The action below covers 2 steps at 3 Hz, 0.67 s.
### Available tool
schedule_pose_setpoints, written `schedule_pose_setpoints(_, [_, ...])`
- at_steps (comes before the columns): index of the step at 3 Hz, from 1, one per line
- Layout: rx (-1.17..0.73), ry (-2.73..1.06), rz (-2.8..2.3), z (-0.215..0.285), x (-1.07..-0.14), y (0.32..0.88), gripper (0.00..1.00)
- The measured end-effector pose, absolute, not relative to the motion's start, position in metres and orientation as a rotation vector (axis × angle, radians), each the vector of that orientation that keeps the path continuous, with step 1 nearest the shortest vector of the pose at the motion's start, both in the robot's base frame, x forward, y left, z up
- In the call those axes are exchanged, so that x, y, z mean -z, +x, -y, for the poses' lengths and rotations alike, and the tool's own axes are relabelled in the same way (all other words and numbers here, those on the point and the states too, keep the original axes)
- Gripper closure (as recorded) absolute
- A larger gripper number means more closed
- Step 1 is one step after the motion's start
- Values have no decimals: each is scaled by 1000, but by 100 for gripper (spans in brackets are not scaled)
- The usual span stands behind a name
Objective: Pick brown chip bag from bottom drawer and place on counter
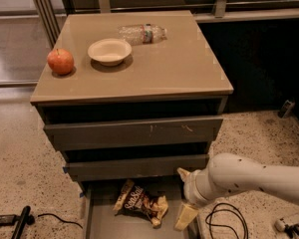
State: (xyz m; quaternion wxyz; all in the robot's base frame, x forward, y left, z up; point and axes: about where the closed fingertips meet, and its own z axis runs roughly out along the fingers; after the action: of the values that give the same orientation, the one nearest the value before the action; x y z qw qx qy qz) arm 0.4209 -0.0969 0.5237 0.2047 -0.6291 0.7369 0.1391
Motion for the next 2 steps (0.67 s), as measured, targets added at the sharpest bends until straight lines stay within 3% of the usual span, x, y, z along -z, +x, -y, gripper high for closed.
schedule_pose_setpoints(2, [-431, -1706, -2060, 90, -481, 428, 0])
